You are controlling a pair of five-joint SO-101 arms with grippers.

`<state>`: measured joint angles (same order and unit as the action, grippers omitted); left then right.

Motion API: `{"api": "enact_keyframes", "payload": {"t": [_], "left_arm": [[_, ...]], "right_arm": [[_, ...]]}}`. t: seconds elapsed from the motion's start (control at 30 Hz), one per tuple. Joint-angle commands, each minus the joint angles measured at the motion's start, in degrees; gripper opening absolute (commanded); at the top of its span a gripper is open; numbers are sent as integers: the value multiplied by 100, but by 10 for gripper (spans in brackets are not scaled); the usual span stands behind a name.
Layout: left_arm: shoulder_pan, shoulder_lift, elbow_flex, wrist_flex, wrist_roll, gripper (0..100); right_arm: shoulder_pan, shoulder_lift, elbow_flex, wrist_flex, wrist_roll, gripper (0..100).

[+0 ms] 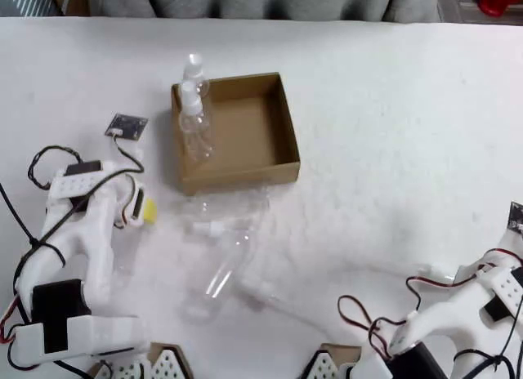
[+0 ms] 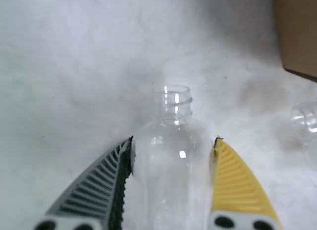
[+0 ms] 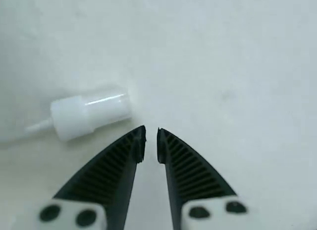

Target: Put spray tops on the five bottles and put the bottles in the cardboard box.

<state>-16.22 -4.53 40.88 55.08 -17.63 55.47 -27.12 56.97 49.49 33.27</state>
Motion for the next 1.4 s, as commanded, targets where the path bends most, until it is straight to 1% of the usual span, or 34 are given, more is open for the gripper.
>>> {"api": "enact_keyframes", "payload": {"t": [0.0,0.23,0.37,0.6,0.8,0.9,1.03,1.13,1.23,1.37], "left_arm": [[-40,-48,-308,-70,-79,20],[-31,-48,-308,-70,-79,20],[-40,-48,-308,-70,-79,20],[-57,-48,-308,-70,-79,20],[-57,-48,-308,-70,-79,20],[-57,-48,-308,-70,-79,20],[-40,-57,-308,-70,-79,20],[-31,-57,-308,-79,-79,20],[-31,-57,-308,-79,-88,20],[-31,-57,-308,-79,-88,20]], "right_arm": [[-66,-198,44,-286,-299,16],[-127,-198,237,-523,-536,16],[-356,-198,264,-664,-703,16],[-391,-198,290,-690,-941,19],[-391,-198,290,-681,-932,20],[-268,-259,299,-453,-879,19],[-4,-259,281,-189,-492,17],[22,-259,290,-180,-448,16],[-22,-198,308,-242,-448,16],[-312,-198,466,-708,-527,16]]}}
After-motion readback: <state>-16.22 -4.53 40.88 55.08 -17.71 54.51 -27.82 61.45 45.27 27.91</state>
